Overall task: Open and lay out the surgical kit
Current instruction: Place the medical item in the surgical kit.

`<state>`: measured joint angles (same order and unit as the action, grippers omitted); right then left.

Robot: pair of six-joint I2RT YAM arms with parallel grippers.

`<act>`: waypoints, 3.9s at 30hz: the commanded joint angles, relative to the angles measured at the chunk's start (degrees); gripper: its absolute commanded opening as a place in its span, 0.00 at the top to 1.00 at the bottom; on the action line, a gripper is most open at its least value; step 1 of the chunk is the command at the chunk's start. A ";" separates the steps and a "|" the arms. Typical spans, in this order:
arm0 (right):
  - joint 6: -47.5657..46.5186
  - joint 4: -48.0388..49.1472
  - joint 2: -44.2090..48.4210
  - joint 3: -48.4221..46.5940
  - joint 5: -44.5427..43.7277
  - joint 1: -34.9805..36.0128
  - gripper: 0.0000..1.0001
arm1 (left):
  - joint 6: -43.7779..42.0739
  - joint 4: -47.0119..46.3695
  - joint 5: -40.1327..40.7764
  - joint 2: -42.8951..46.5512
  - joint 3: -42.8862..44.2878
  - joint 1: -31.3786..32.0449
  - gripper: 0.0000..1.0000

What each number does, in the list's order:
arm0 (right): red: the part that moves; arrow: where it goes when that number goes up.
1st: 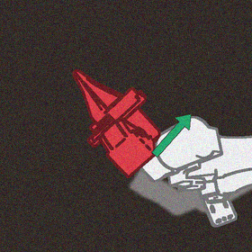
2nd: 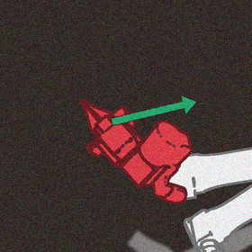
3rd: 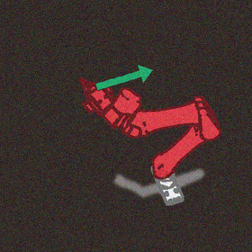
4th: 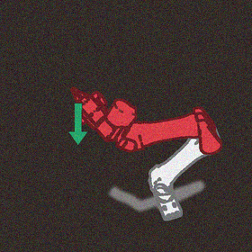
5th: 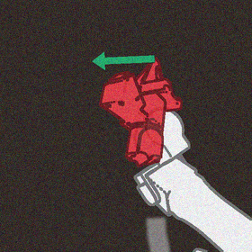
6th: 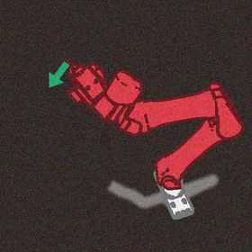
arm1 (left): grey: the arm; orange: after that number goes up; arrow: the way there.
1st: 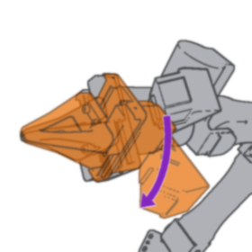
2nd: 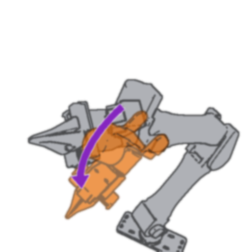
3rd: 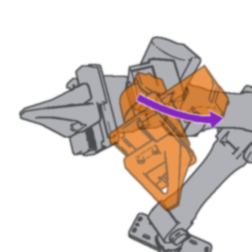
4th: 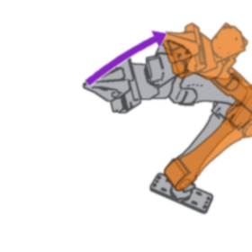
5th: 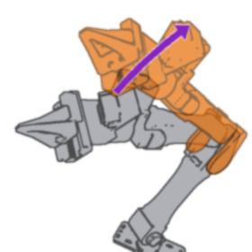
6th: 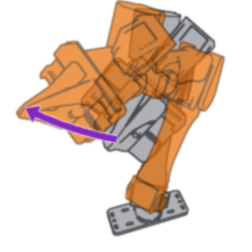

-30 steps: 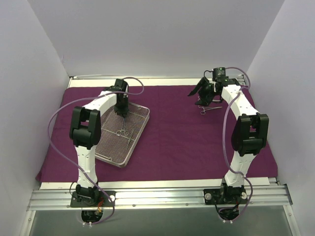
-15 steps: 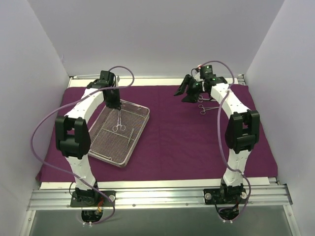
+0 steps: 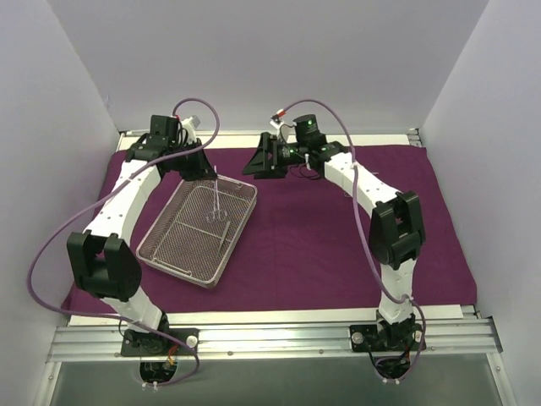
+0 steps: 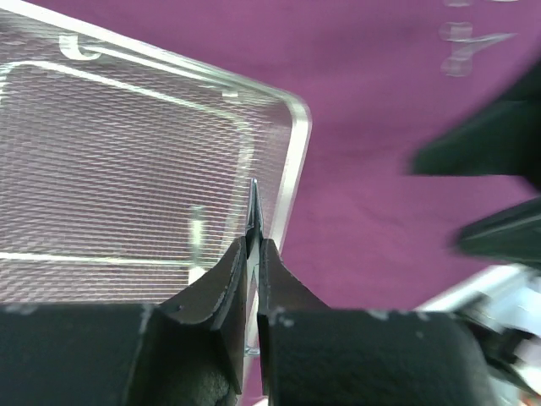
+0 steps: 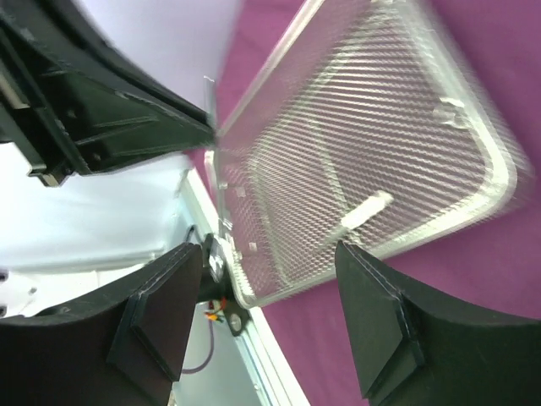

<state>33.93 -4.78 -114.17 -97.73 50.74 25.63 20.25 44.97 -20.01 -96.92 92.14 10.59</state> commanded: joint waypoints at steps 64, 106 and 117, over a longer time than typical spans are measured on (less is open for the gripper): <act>32.25 51.09 4.75 15.82 16.58 4.25 0.97 | 36.18 -51.65 -35.19 2.62 -16.03 -0.48 0.98; 38.83 -51.47 2.46 -0.01 -49.42 -20.35 1.00 | -3.90 1.43 0.85 -0.55 -2.66 -6.37 0.26; 41.21 -53.76 -4.39 3.52 -52.85 -28.96 1.00 | -4.78 3.54 1.47 -2.39 -1.53 -6.55 0.26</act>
<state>72.75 -53.60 -118.48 -94.21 1.72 -2.26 16.69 47.44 -18.63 -98.50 89.14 4.08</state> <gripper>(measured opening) 0.162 0.745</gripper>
